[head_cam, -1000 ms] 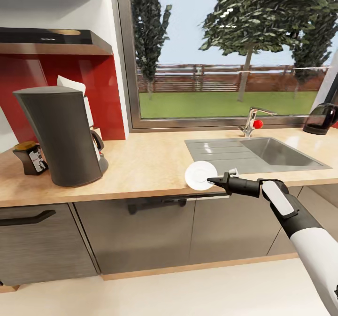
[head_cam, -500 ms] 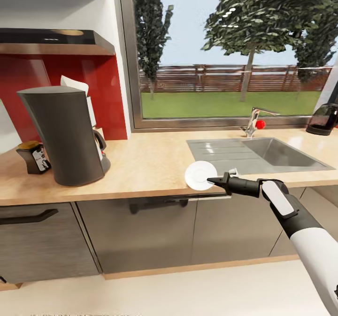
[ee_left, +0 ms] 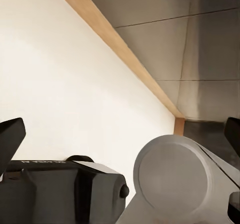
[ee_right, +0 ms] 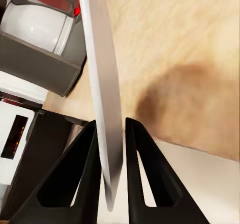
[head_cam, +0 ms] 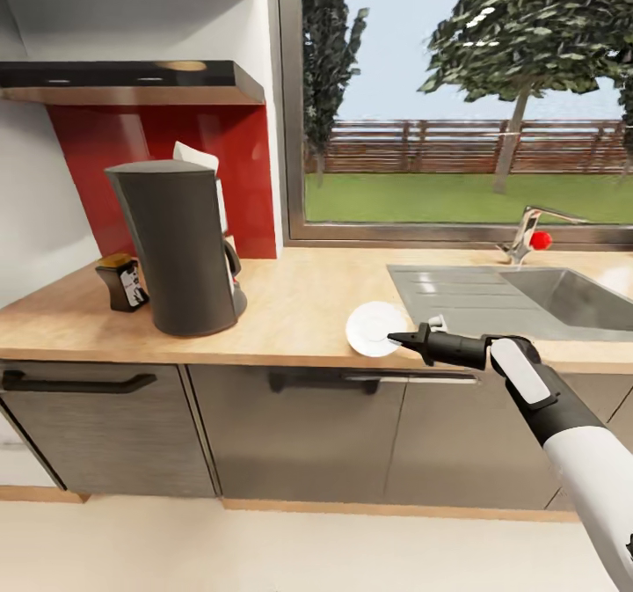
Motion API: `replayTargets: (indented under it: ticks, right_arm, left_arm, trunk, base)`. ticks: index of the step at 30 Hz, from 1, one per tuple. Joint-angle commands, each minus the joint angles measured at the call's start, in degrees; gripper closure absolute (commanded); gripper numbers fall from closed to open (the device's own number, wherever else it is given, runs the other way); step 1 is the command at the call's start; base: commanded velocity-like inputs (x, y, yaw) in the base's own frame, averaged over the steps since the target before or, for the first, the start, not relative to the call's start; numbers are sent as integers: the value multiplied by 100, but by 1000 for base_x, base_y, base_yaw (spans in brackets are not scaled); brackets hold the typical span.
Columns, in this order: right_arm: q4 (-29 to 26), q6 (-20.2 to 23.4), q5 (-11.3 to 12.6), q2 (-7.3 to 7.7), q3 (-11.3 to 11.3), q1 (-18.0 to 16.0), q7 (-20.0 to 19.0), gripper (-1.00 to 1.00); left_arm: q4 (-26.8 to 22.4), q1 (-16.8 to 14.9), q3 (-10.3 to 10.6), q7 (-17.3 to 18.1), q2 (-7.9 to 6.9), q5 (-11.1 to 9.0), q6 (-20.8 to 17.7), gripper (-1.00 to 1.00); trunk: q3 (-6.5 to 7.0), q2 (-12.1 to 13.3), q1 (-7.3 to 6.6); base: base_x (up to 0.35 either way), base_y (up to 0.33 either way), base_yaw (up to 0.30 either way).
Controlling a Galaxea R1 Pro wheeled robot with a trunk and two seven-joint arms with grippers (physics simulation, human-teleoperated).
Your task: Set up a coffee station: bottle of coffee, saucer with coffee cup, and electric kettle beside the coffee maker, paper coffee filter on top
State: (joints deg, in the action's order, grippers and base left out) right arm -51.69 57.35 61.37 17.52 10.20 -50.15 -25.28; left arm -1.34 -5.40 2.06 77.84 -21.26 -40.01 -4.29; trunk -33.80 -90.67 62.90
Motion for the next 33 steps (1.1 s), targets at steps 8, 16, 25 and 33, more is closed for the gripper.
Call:
replayTargets:
  ticks: [8, 16, 25, 33]
  right_arm:
    - [1, 4, -32, 6, 9, -4, -59, 100]
    - [3, 4, -30, 6, 7, -4, -59, 100]
    - [9, -6, -37, -21, 13, -4, -31, 100]
    - [-20, -14, 3, -312, 18, -92, 157, 100]
  left_arm:
    - [2, -5, 23, 21, -1, -24, -46, -100]
    - [2, -5, 23, 21, -1, -24, -46, -100]
    - [-2, -5, 22, 21, -1, -24, -46, -100]
    - [-14, -5, 11, 23, -17, -24, -275, -100]
  trunk:
    - [-6, -3, 0]
    - [-6, -3, 0]
    - [-6, -3, 0]
    - [-6, -3, 0]
  base:
    - [0, 0, 147]
    - [0, 0, 7]
    - [52, 44, 0]
    - [14, 15, 0]
